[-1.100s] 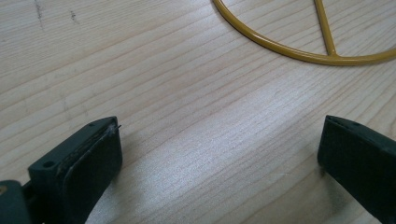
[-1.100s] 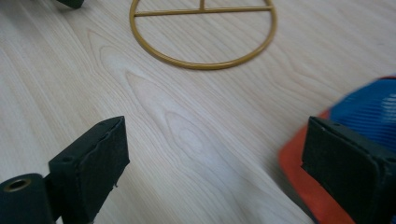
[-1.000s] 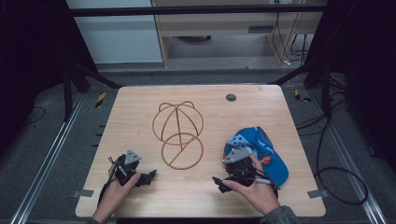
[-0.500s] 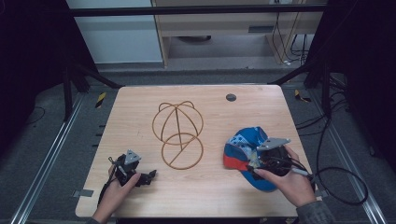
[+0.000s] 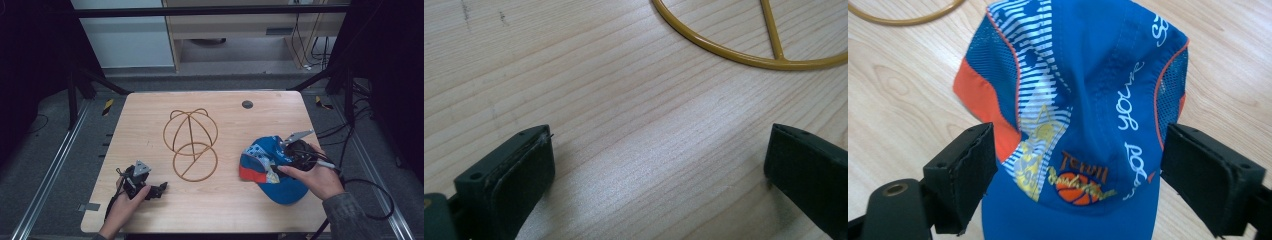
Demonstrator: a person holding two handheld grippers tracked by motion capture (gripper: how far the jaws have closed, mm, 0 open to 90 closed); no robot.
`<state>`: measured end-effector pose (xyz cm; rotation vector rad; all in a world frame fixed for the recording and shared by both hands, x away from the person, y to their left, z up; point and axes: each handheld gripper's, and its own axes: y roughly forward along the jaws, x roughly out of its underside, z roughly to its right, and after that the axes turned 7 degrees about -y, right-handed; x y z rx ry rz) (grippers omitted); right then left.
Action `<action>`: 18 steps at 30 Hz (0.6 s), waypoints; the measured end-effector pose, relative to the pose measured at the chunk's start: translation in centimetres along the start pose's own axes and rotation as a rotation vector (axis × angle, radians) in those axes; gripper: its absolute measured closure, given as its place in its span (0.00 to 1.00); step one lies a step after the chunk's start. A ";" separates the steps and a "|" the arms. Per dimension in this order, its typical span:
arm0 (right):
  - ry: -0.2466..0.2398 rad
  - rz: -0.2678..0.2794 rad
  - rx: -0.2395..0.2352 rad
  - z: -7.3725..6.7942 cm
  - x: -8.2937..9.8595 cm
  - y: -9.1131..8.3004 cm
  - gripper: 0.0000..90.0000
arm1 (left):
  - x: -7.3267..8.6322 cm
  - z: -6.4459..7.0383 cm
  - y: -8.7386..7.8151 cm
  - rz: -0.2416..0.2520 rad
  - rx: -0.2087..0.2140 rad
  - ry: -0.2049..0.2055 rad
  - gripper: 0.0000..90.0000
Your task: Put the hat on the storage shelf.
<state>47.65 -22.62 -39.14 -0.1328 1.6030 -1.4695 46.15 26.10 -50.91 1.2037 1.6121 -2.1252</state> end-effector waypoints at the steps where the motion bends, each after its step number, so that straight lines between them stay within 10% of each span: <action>1: -0.001 -0.015 -0.003 0.3 -0.2 0.7 0.19 | 0.0 0.0 0.0 0.000 0.000 0.000 0.00; 18: 0.041 -0.101 -0.050 1.8 -0.9 4.6 0.45 | 0.0 0.0 0.0 0.002 0.000 -0.001 0.00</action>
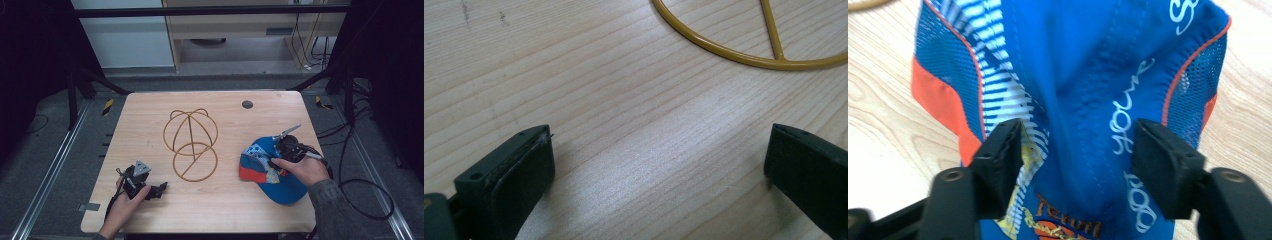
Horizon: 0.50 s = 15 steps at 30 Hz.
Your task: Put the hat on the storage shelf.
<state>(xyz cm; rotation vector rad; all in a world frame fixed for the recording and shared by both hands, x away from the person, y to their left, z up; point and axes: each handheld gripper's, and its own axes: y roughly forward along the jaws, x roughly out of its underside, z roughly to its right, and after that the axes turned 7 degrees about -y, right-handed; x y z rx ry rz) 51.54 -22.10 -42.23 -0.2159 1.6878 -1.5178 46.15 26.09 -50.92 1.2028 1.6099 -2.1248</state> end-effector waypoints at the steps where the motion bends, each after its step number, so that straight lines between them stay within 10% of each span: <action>1: 0.005 -0.002 -0.011 0.2 -0.1 0.2 0.56 | 0.0 0.0 0.0 0.000 0.000 0.001 0.00; 8: -0.002 0.001 -0.062 0.3 -0.1 0.2 0.94 | 0.0 0.0 0.0 0.000 0.000 0.001 0.00; 15: -0.005 0.021 -0.082 0.6 0.1 -0.6 0.99 | 0.0 0.0 0.0 0.000 0.000 0.002 0.00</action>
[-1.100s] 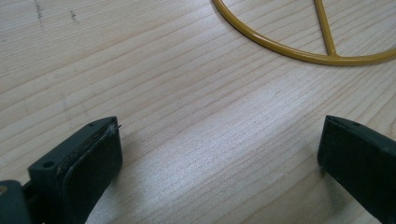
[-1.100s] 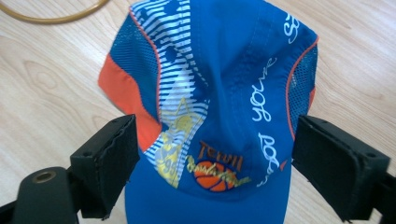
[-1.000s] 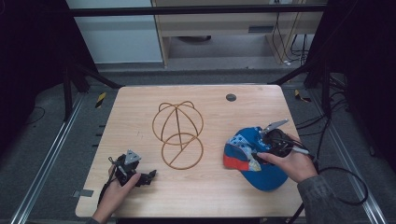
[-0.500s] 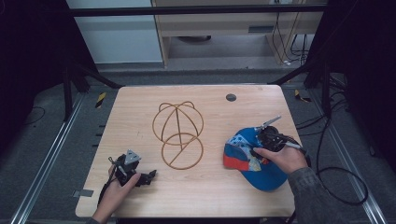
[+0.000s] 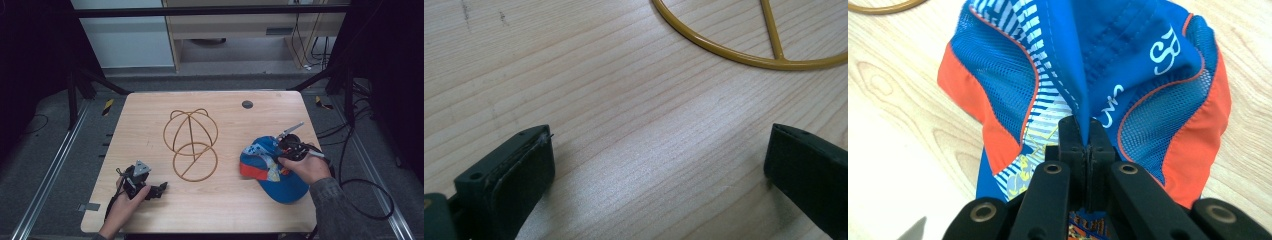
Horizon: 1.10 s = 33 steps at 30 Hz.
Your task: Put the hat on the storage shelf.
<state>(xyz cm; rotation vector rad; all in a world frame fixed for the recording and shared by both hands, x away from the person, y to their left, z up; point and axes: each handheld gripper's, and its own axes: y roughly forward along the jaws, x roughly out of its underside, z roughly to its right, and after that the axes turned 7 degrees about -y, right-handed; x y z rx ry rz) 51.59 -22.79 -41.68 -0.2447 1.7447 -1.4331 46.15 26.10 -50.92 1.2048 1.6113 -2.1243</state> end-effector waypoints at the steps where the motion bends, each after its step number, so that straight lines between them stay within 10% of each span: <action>1: -0.007 0.003 0.003 0.0 0.0 -0.2 0.99 | 0.0 0.0 0.0 0.000 0.000 0.000 0.00; 33: -0.173 0.187 0.020 -2.0 -7.7 -14.1 0.99 | 0.0 0.0 0.0 0.004 -0.001 -0.003 0.00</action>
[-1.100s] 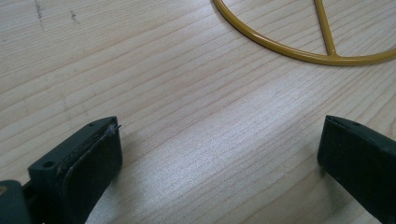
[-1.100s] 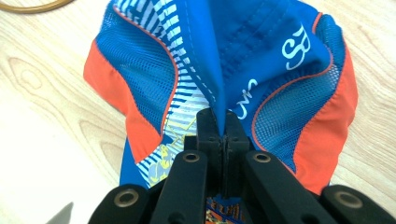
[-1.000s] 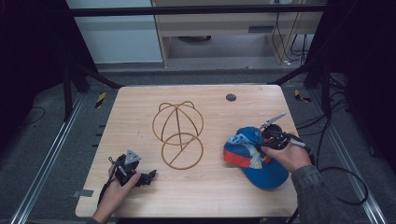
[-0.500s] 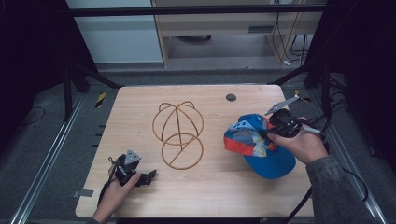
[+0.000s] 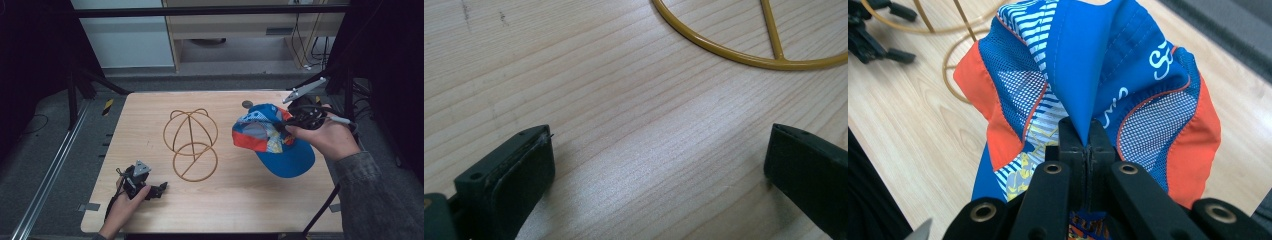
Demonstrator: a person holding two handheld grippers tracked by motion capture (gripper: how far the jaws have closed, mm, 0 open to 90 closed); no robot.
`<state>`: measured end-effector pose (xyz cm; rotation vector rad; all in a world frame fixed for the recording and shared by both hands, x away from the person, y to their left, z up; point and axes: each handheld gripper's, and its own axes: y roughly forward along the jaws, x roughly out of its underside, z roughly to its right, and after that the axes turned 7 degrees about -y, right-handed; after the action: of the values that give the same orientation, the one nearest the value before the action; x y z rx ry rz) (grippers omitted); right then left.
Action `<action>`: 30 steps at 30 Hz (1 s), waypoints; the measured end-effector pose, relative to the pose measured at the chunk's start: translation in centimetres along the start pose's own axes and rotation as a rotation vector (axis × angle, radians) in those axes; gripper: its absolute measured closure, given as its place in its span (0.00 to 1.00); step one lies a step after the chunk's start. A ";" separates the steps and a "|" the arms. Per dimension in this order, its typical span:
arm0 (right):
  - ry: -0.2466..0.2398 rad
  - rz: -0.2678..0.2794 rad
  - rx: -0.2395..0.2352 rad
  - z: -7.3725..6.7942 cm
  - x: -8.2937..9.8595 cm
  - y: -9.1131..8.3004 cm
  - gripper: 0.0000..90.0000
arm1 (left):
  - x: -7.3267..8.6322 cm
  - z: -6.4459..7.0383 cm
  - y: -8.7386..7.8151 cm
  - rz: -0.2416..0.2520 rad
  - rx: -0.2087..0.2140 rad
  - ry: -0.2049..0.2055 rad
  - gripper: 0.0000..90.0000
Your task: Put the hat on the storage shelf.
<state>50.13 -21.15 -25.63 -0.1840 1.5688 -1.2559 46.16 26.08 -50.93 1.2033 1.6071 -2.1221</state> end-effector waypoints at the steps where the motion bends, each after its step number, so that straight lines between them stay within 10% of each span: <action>1: -0.003 0.008 -0.002 0.0 -0.3 -0.2 0.99 | 0.0 0.0 0.0 0.000 0.000 0.000 0.00; 30: -0.172 0.055 -0.061 -3.2 -11.7 -1.8 0.99 | 0.0 0.0 -0.1 -0.005 0.001 0.000 0.00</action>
<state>51.68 -12.23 -17.38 -0.2790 1.4548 -1.1208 46.11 26.08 -50.90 1.2010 1.6105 -2.1261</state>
